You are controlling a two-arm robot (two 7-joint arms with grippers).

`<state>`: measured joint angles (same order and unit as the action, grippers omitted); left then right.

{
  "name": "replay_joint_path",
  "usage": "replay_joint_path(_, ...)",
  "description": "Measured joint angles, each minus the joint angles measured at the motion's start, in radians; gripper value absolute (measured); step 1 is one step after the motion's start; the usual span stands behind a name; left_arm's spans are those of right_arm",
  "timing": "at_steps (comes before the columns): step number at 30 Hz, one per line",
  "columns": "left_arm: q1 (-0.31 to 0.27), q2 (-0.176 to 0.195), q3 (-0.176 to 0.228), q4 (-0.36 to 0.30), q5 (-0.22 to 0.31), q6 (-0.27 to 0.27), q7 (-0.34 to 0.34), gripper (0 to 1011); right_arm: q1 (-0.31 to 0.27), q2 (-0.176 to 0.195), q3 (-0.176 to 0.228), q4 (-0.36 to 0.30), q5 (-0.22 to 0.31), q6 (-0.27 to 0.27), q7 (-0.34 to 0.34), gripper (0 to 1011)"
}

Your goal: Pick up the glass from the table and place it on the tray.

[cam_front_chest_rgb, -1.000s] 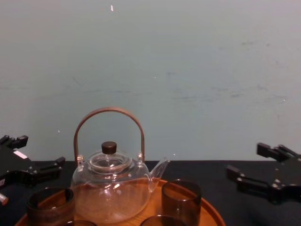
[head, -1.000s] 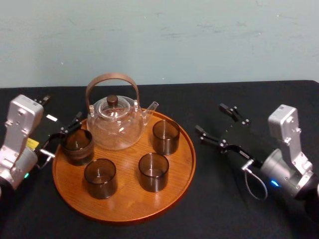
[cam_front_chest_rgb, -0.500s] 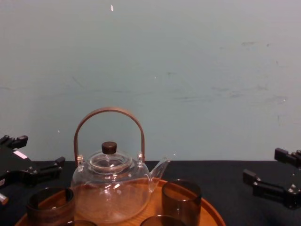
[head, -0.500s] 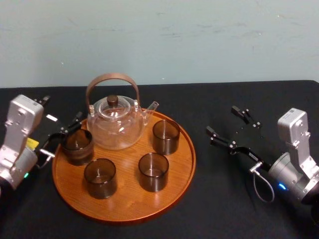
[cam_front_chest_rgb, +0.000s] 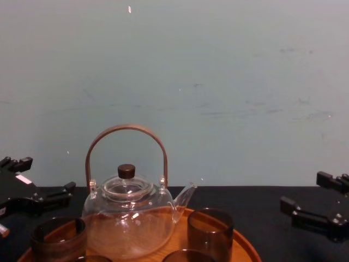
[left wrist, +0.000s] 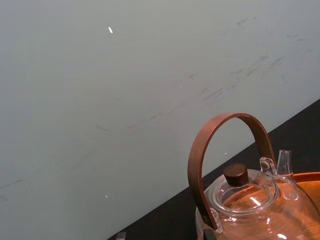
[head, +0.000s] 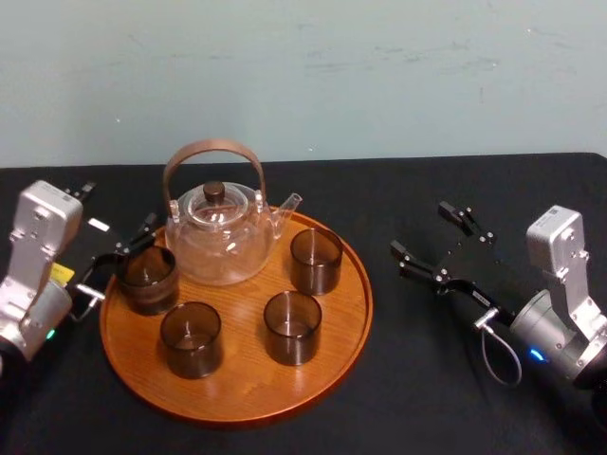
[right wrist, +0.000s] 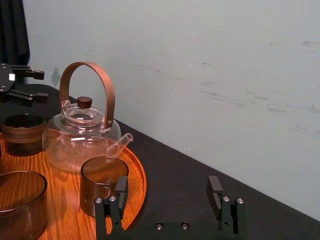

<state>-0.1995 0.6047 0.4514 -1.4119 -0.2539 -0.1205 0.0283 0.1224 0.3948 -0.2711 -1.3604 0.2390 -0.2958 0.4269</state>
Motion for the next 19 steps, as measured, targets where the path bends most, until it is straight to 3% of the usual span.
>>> replay_joint_path(19, 0.0, 0.0, 0.0, 0.0, 0.0, 0.0, 0.0, 1001, 0.001, 0.0, -0.002, 0.0, 0.0, 0.0, 0.002, 1003)
